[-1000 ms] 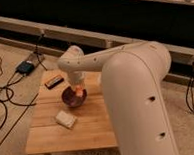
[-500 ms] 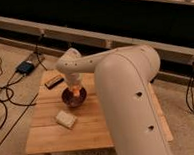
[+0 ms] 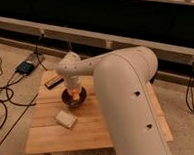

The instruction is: Place the pepper in the ceramic bowl

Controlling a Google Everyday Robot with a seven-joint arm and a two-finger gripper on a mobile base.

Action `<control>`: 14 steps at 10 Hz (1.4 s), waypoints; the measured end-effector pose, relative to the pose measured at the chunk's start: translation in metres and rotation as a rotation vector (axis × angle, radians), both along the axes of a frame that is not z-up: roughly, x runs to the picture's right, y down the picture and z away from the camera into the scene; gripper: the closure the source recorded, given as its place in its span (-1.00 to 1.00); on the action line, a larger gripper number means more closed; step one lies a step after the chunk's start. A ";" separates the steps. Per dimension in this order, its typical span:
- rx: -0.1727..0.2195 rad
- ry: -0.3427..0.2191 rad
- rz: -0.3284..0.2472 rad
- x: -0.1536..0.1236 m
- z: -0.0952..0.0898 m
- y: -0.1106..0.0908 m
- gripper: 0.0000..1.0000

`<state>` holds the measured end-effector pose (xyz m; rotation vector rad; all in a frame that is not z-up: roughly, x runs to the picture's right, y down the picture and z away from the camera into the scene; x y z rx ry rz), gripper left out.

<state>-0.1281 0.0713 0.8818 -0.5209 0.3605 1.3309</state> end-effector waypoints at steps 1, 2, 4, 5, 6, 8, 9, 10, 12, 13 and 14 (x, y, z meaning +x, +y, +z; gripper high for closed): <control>-0.008 0.004 -0.001 0.001 0.000 0.005 -0.13; -0.014 0.007 0.000 0.001 0.000 0.009 -0.32; -0.023 0.014 -0.002 0.003 0.001 0.015 -0.53; -0.030 0.020 -0.004 0.004 0.002 0.019 -0.54; -0.035 0.024 -0.005 0.005 0.003 0.023 -0.54; -0.049 0.034 -0.007 0.007 0.004 0.031 -0.54; -0.049 0.040 -0.009 0.009 0.004 0.031 -0.54; -0.033 0.042 -0.004 0.009 0.004 0.023 -0.54; 0.007 0.038 0.014 0.009 -0.003 0.002 -0.54; 0.025 0.035 0.024 0.010 -0.008 -0.007 -0.54; 0.039 0.031 0.031 0.010 -0.013 -0.013 -0.54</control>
